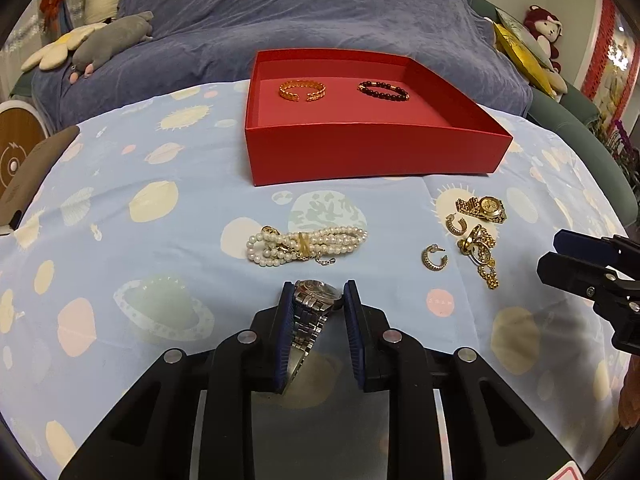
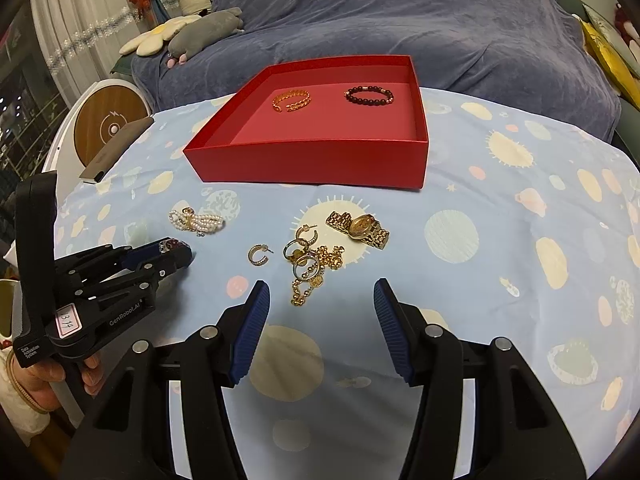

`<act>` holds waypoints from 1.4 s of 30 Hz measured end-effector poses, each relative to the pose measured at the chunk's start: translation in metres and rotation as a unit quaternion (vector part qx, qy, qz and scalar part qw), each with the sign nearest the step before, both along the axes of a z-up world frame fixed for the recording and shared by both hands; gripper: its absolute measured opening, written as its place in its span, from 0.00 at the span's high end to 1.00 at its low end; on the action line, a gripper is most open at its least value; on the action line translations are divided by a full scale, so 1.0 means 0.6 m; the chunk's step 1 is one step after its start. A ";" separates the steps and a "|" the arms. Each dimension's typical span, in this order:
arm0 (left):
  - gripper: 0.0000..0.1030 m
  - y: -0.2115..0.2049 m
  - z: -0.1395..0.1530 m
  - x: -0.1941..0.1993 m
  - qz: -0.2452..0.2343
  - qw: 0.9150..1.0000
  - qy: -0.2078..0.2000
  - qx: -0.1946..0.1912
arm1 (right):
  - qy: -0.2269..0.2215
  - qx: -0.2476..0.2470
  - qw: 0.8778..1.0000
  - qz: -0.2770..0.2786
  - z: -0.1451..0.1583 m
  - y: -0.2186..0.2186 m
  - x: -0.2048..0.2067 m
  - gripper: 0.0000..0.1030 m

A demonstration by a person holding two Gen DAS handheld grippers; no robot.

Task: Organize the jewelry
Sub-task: 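Grasp the silver watch with the left tool and lift it, then grasp the gold watch with the right tool while the left tool carries the silver watch to the box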

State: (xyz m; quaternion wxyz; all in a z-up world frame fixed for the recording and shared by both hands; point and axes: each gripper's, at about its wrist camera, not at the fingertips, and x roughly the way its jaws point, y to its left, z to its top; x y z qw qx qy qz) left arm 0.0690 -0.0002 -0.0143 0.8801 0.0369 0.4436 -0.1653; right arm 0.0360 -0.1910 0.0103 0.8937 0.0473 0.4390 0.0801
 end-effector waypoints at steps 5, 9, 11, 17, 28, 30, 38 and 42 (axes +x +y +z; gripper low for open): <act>0.84 0.009 0.022 -0.003 0.008 1.000 0.001 -0.017 | -0.003 -0.001 1.000 -0.003 0.003 -0.004 0.003 0.49; 0.93 0.019 0.050 -0.004 0.015 0.999 -0.007 -0.038 | -0.012 0.002 1.000 -0.018 0.011 -0.021 0.015 0.49; 0.93 0.021 0.064 -0.004 0.018 0.999 -0.015 -0.045 | -0.013 0.002 1.000 -0.023 0.011 -0.028 0.023 0.49; 0.93 0.023 0.065 -0.001 0.021 0.999 -0.010 -0.045 | -0.006 0.013 0.999 -0.037 0.005 -0.039 0.029 0.49; 0.51 -0.004 0.009 -0.013 0.001 1.000 -0.004 0.021 | -0.004 0.009 1.000 -0.021 0.004 -0.023 0.025 0.49; 0.51 -0.016 -0.002 -0.015 -0.011 1.000 0.001 0.027 | -0.003 0.007 1.000 -0.019 0.003 -0.021 0.025 0.49; 0.82 -0.013 -0.008 -0.010 -0.004 1.000 0.012 0.008 | -0.003 0.008 1.000 -0.016 0.002 -0.019 0.023 0.49; 0.83 -0.013 -0.005 -0.013 -0.005 1.000 0.019 -0.001 | -0.005 0.008 1.000 -0.018 0.003 -0.019 0.024 0.49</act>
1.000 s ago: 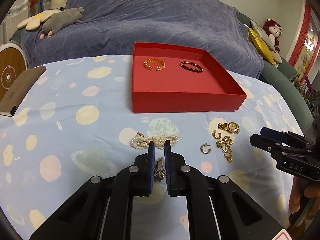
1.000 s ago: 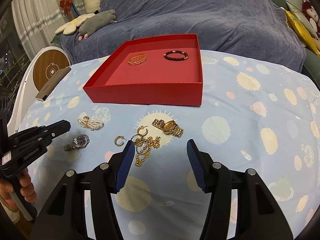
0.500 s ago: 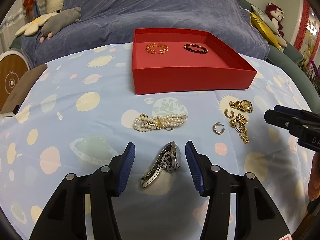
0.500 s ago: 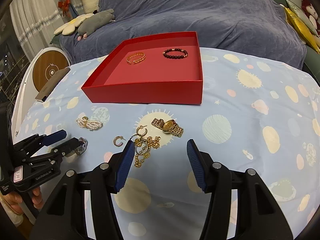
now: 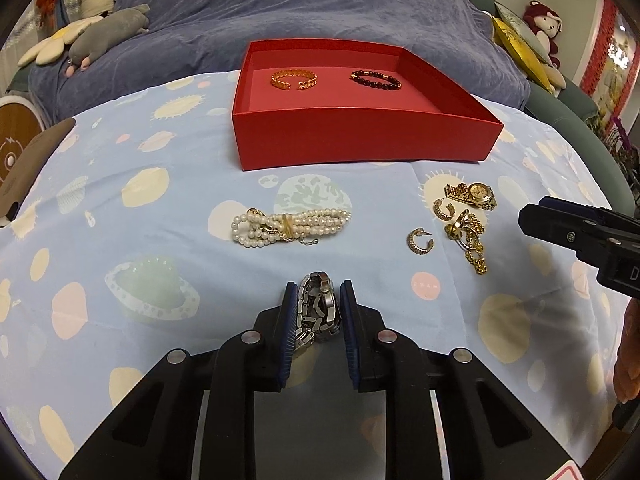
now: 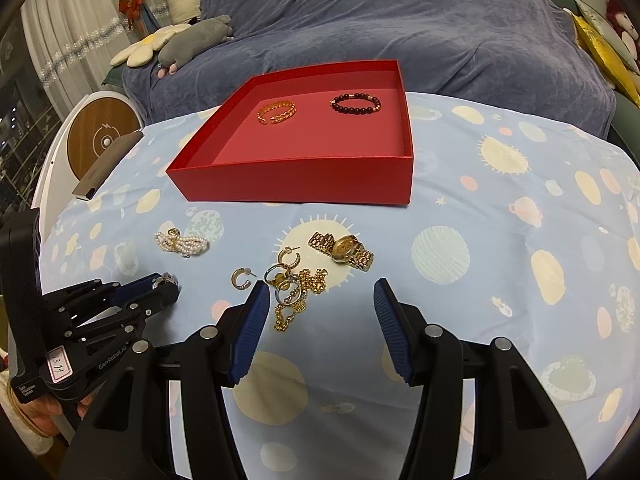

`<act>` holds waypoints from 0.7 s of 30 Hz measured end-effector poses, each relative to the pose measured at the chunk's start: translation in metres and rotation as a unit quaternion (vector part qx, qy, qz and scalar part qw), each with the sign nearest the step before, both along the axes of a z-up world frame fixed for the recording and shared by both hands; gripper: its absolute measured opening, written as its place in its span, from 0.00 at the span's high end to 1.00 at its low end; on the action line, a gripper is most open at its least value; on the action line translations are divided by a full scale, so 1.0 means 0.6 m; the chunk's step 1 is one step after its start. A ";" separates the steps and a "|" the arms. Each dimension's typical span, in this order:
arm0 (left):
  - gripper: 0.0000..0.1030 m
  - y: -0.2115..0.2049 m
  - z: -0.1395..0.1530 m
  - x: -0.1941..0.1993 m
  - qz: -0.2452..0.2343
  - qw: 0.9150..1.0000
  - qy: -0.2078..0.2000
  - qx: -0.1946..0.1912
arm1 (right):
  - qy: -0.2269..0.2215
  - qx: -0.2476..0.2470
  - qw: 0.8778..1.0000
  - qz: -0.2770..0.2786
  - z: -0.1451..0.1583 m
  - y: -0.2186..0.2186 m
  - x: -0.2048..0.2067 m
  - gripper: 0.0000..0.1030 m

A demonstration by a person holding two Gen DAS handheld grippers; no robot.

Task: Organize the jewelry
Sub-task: 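Grasp the gold watch with the right tool while the left tool carries the silver watch to the box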

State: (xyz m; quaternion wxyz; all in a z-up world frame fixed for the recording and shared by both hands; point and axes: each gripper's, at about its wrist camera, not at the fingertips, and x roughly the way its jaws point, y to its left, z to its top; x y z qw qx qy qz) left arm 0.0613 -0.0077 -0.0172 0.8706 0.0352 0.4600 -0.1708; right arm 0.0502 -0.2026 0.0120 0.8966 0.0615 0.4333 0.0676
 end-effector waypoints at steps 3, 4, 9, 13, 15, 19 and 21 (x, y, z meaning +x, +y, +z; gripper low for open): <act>0.83 0.004 0.009 -0.001 0.004 1.000 0.006 -0.016 | 0.000 -0.002 1.000 -0.004 -0.002 -0.003 0.008 0.49; 0.83 0.006 0.015 -0.001 0.005 1.000 0.006 -0.023 | 0.000 -0.004 1.000 -0.005 -0.003 -0.004 0.012 0.49; 0.83 0.011 0.042 -0.001 0.013 0.999 -0.006 -0.039 | 0.001 -0.009 1.000 0.000 -0.012 -0.005 0.041 0.49; 0.83 0.011 0.054 0.004 0.016 0.999 -0.011 -0.048 | 0.008 -0.024 1.000 0.004 -0.025 -0.006 0.062 0.50; 0.83 0.012 0.055 0.006 0.017 0.999 -0.011 -0.050 | 0.016 -0.025 1.000 0.008 -0.035 -0.008 0.070 0.53; 0.83 0.014 0.055 0.013 0.021 0.998 -0.005 -0.052 | 0.022 -0.033 0.999 0.017 -0.051 -0.007 0.081 0.56; 0.83 0.013 0.054 0.015 0.022 0.998 -0.004 -0.054 | 0.021 -0.038 0.999 0.024 -0.055 -0.003 0.086 0.62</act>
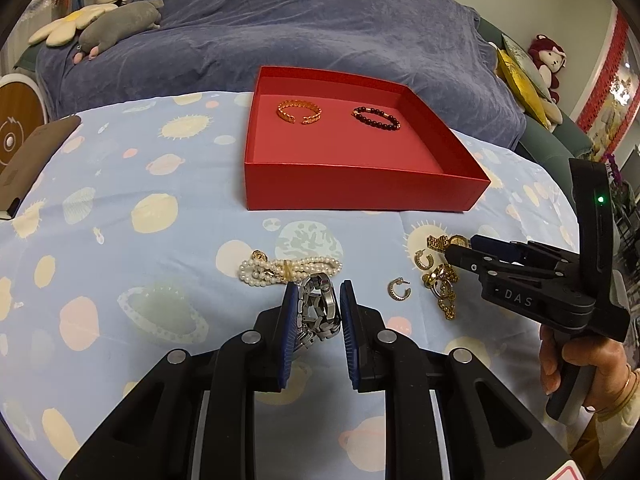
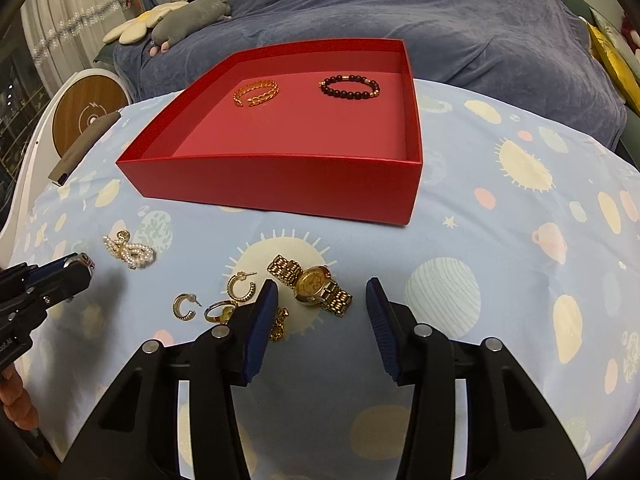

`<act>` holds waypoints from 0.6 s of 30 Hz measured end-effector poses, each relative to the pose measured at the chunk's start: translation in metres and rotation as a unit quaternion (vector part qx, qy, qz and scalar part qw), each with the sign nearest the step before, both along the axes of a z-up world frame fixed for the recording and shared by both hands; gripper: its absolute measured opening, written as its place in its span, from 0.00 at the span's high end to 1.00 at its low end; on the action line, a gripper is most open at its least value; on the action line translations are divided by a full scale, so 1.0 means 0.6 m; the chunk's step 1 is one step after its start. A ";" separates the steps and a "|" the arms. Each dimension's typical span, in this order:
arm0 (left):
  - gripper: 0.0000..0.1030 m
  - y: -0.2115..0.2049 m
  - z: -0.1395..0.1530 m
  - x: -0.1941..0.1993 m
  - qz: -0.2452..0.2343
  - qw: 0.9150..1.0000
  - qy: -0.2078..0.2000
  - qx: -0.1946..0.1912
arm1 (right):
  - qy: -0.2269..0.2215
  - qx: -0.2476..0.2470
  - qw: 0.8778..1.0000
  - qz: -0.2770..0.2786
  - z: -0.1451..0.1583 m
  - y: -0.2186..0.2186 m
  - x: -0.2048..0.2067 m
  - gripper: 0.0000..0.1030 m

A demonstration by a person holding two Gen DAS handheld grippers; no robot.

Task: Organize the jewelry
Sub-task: 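Grasp the gold watch with the right tool while the left tool carries the silver watch to the box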

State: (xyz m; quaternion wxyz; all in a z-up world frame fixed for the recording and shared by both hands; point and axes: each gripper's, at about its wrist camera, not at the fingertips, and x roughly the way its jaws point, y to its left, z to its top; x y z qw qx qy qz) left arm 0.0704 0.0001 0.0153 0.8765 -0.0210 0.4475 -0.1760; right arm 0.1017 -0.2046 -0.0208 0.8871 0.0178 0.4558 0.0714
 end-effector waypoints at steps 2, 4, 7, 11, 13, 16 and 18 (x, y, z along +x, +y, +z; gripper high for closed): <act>0.83 -0.001 0.000 0.000 -0.001 1.000 0.000 0.000 | -0.002 -0.007 1.000 0.006 -0.003 0.003 0.001 0.66; 0.83 -0.002 0.000 0.001 -0.002 1.000 -0.001 -0.001 | -0.006 -0.013 1.000 0.010 -0.003 0.006 -0.001 0.70; 0.83 -0.004 0.000 0.001 -0.002 1.000 -0.001 -0.001 | -0.004 -0.002 1.000 0.011 0.001 0.006 -0.006 0.79; 0.83 -0.004 0.006 0.001 0.002 1.000 -0.003 -0.005 | -0.010 0.011 1.000 0.015 0.016 0.010 -0.017 0.80; 0.83 -0.005 0.014 0.001 0.003 1.000 -0.008 -0.008 | -0.019 0.019 0.999 0.017 0.029 0.012 -0.024 0.80; 0.83 -0.008 0.029 0.002 0.002 1.000 -0.014 -0.017 | -0.034 0.031 0.999 0.019 0.055 0.013 -0.033 0.80; 0.83 -0.010 0.042 0.004 0.002 1.000 -0.021 -0.022 | -0.047 0.041 0.998 0.019 0.080 0.010 -0.040 0.80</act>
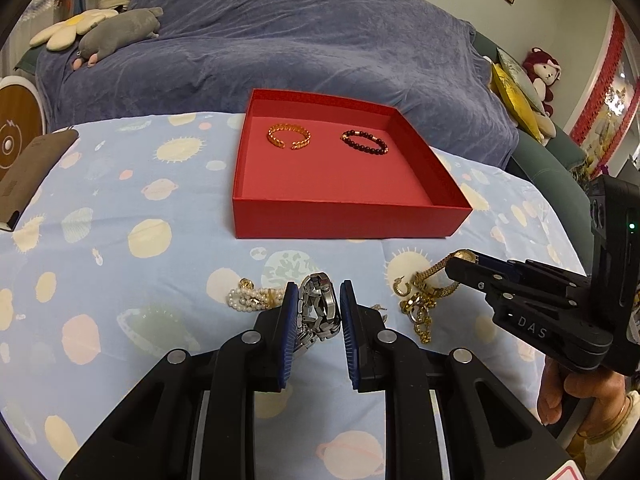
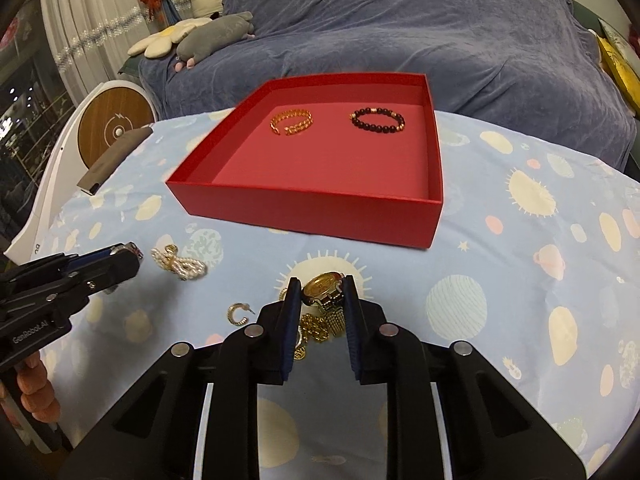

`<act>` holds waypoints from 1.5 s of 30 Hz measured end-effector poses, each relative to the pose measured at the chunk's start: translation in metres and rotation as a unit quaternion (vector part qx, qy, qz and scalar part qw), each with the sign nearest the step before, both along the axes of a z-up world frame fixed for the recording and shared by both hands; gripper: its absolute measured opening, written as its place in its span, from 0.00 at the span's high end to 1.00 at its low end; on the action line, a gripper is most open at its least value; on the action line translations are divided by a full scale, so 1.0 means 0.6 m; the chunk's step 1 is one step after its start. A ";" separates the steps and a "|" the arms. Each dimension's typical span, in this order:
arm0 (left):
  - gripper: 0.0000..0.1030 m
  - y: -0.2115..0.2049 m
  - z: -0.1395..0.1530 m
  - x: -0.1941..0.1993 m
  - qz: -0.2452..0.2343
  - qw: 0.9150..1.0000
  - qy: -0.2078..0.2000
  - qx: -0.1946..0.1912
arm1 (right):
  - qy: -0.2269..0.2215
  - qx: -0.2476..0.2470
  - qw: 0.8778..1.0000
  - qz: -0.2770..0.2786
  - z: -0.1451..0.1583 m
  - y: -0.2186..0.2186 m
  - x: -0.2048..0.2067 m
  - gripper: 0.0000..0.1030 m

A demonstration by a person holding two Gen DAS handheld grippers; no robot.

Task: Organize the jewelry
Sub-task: 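Grasp the gold watch with the right tool while the left tool carries the silver watch to the box, then open both tools to drop the watches into the red box, then withdraw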

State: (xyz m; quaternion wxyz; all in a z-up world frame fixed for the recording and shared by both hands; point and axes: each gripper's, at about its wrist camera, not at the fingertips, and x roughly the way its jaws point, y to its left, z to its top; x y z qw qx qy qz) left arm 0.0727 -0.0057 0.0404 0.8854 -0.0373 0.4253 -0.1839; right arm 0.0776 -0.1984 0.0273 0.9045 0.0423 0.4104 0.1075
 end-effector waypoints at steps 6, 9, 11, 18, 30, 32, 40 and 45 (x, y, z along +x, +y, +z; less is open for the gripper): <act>0.83 -0.016 0.067 0.032 -0.010 0.999 -0.036 -0.008 | -0.049 0.023 0.999 0.001 0.090 -0.009 0.007 0.80; 0.83 -0.027 0.096 0.076 -0.015 0.999 -0.044 -0.016 | -0.061 0.024 0.998 -0.001 0.119 -0.010 0.049 0.80; 0.83 -0.039 0.106 0.115 -0.017 0.999 -0.046 -0.014 | -0.065 0.024 0.998 -0.007 0.126 -0.011 0.086 0.80; 0.83 -0.086 0.077 0.253 -0.008 0.999 -0.032 -0.010 | -0.052 0.055 0.996 -0.050 0.088 -0.038 0.221 0.80; 0.74 -0.085 -0.032 0.326 0.023 1.000 0.003 0.021 | 0.000 0.010 0.998 -0.063 -0.025 -0.045 0.267 0.79; 0.56 -0.075 -0.027 0.316 0.032 0.999 -0.003 0.020 | -0.004 0.011 0.998 -0.063 -0.018 -0.054 0.245 0.78; 0.44 -0.009 0.035 0.228 0.054 0.998 -0.020 0.004 | -0.032 0.022 0.998 -0.053 0.059 -0.075 0.107 0.66; 0.42 0.021 0.051 0.149 0.062 0.998 -0.025 0.019 | -0.039 0.023 0.998 -0.051 0.072 -0.068 0.010 0.62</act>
